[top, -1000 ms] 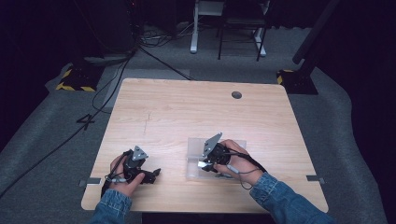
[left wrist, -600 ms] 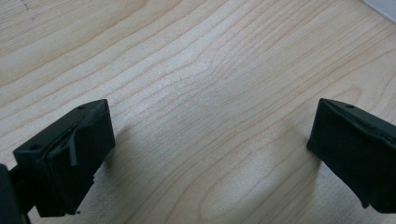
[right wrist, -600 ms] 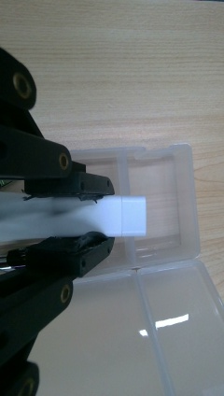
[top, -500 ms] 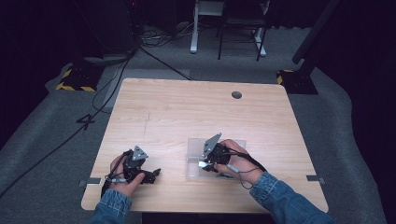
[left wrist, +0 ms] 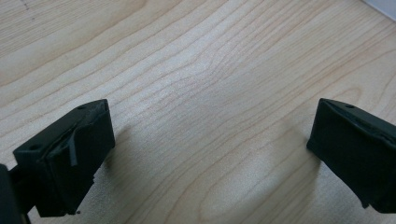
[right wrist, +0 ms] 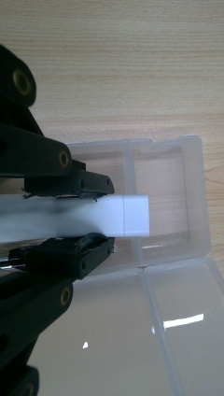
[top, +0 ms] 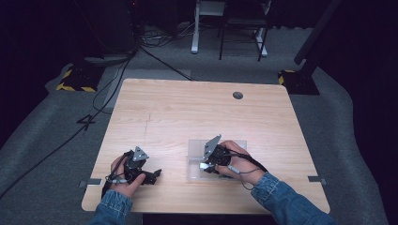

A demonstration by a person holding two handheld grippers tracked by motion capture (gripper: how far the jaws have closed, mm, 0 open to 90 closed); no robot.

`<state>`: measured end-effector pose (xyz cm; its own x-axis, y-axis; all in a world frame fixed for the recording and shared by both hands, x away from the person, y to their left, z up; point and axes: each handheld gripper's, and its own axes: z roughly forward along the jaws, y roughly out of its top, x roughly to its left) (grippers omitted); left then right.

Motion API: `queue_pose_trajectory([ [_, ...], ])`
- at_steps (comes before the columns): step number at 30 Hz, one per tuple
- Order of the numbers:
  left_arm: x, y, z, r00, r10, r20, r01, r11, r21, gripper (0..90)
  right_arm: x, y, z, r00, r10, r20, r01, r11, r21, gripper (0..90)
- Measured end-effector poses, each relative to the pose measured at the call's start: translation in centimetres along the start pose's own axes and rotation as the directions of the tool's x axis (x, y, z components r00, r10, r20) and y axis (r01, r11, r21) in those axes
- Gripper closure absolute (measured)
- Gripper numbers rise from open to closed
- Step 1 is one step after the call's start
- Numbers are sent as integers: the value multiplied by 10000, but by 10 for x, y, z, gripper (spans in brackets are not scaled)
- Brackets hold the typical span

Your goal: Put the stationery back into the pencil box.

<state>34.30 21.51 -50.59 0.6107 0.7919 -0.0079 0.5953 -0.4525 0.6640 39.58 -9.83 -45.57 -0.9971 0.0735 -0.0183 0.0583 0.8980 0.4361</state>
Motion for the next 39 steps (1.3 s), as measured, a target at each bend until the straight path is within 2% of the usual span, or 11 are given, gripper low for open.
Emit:
queue_pose_trajectory([
  [7, 0, 0, 0, 10000, 2, -2, -2, 10000, 0, 4, 3, 0, -2, 9989, -415, 208, 414, 9991, 44, 695],
  [15, 0, 0, 0, 10000, 3, 0, -3, 10000, 3, 4, 3, -6, -10, 9998, -89, 180, 90, 9999, -62, 667],
  [25, 0, 0, 0, 10000, -2, 1, 2, 10000, -2, 4, 2, -22, -17, 9991, -18, 427, 7, 9997, 256, 664],
  [31, 0, 0, 0, 10000, -4, 2, 4, 10000, -3, 4, 0, -25, -19, 9979, -188, 614, 162, 9990, 423, 657],
  [39, 0, 0, 0, 10000, -15, 18, 15, 10000, 2, 4, -1, -29, -22, 9976, -71, 685, 36, 9987, 511, 648],
])
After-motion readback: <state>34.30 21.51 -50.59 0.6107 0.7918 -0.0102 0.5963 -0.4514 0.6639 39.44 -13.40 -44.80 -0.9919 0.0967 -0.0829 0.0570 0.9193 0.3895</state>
